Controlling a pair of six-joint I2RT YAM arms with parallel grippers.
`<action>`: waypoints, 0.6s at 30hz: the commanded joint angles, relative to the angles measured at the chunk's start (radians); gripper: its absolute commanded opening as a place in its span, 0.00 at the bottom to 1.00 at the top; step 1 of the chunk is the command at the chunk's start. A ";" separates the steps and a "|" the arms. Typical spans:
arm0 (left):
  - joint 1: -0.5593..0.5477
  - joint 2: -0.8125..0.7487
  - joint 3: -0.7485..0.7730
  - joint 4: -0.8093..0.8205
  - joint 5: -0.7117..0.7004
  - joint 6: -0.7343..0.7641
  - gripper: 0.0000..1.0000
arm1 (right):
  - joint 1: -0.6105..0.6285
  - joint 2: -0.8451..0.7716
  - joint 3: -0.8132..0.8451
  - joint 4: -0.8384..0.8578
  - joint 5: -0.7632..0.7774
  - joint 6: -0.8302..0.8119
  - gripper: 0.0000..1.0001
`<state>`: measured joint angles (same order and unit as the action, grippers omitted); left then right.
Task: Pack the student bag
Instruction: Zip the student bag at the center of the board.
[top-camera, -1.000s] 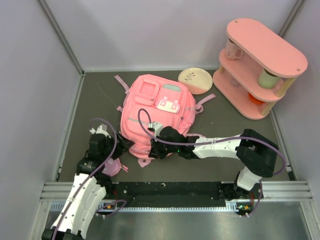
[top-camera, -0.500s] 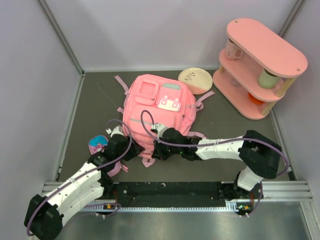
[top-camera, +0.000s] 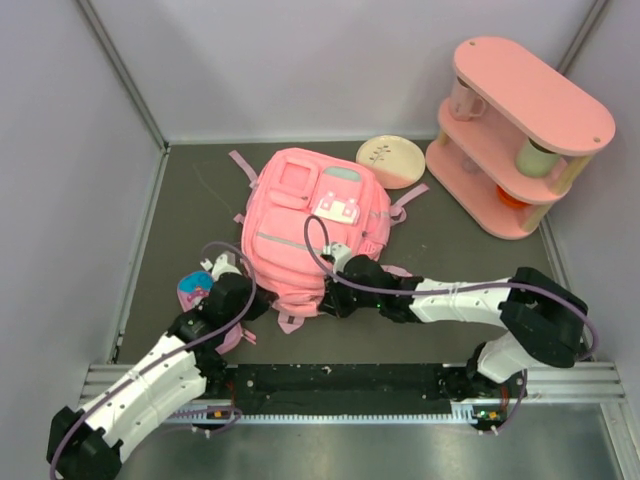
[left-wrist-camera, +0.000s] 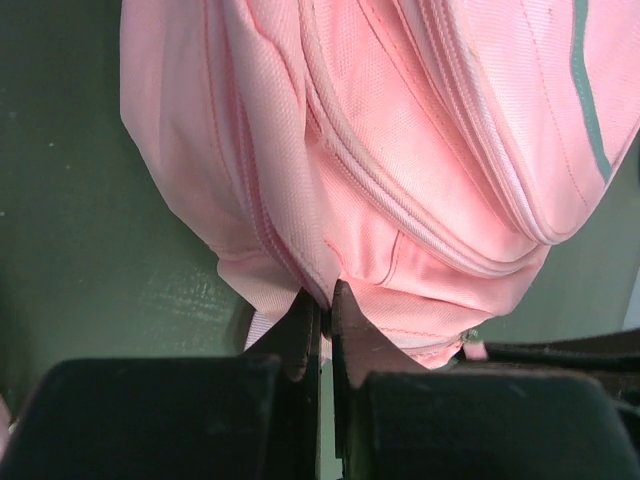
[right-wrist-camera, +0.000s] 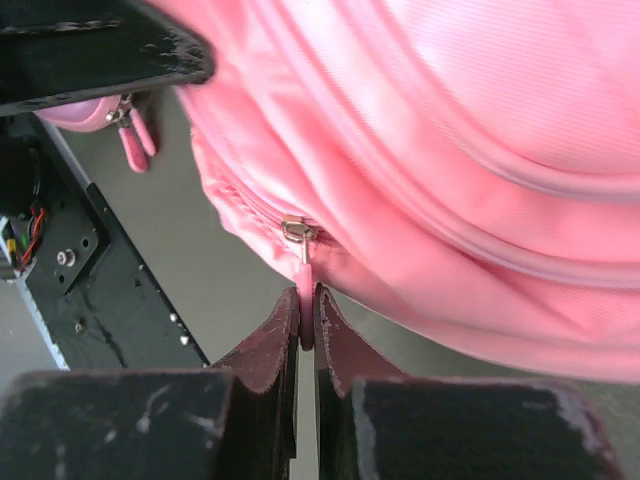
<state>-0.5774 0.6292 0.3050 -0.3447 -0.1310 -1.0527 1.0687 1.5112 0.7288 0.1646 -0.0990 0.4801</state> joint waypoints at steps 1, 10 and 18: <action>0.021 -0.103 0.026 -0.112 -0.196 0.040 0.00 | -0.064 -0.088 -0.069 -0.083 0.073 -0.015 0.00; 0.034 -0.152 0.052 -0.161 -0.188 0.074 0.00 | -0.121 -0.175 -0.130 -0.201 0.189 -0.002 0.00; 0.037 -0.221 0.080 -0.200 -0.177 0.095 0.00 | -0.263 -0.270 -0.189 -0.241 0.260 0.064 0.00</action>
<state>-0.5568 0.4507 0.3210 -0.5129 -0.2050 -1.0023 0.8795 1.2976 0.5617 0.0002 0.0631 0.5060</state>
